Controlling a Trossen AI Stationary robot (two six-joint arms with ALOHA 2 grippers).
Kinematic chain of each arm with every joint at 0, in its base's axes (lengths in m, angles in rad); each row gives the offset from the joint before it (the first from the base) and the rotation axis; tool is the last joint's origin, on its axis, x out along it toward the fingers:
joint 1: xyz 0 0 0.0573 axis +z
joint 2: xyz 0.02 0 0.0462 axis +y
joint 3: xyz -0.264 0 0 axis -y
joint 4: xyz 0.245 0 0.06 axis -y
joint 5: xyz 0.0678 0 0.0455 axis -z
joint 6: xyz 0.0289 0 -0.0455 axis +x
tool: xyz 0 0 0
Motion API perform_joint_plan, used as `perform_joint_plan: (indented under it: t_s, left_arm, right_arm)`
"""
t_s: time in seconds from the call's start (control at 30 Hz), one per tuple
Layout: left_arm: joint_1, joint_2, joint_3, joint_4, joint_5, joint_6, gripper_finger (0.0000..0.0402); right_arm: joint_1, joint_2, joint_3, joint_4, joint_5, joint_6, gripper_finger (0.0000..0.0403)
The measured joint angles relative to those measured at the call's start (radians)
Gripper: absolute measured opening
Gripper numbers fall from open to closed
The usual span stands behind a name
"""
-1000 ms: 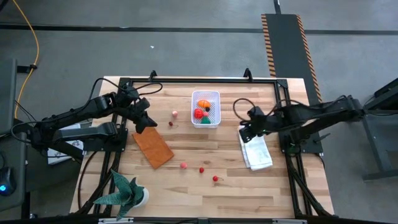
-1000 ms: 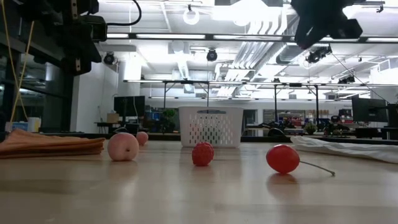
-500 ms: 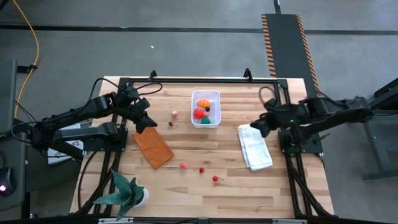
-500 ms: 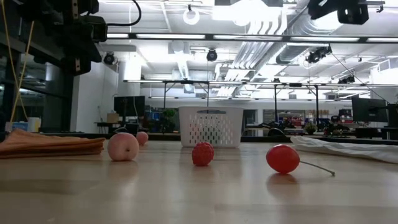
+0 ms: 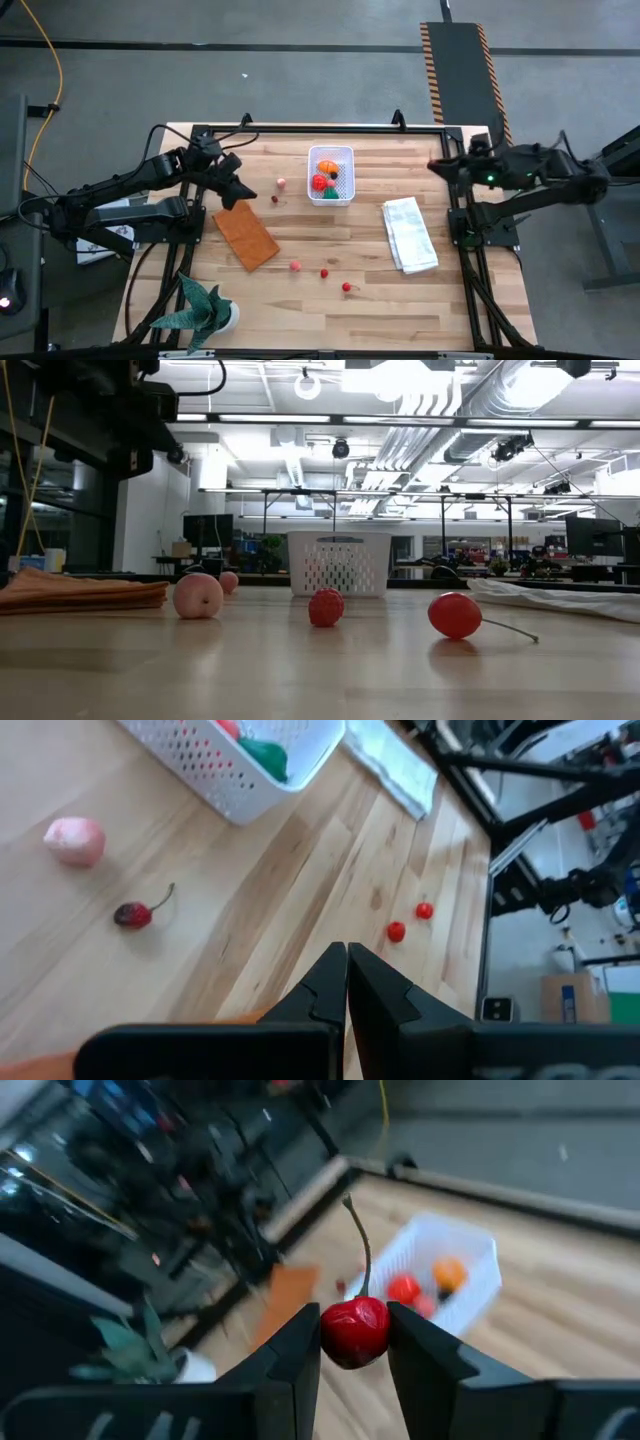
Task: Pick and placing Produce into tupperware
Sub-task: Put the red cherry into the white bin
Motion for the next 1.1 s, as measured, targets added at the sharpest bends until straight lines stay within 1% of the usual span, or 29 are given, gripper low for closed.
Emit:
perform_joint_plan:
  t_s: [0.23, 0.6, 0.87, 1.1]
  left_arm:
    - [0.000, 0.000, 0.000, 0.061, 0.000, -0.031, 0.0003]
    - [0.000, 0.000, 0.000, 0.091, 0.000, -0.077, 0.0003]
    - [0.000, 0.000, 0.000, 0.092, 0.000, -0.080, 0.0003]
    - [0.000, 0.000, 0.000, 0.092, 0.000, -0.103, 0.0003]
  right_arm:
    - [-0.044, -0.023, 0.000, 0.162, -0.001, -0.179, 0.0094]
    - [-0.076, -0.039, 0.000, 0.417, -0.031, -0.390, 0.0094]
    - [-0.123, -0.033, 0.000, 0.506, -0.103, -0.431, 0.0094]
    - [-0.175, -0.009, 0.000, 0.678, -0.191, -0.514, 0.0094]
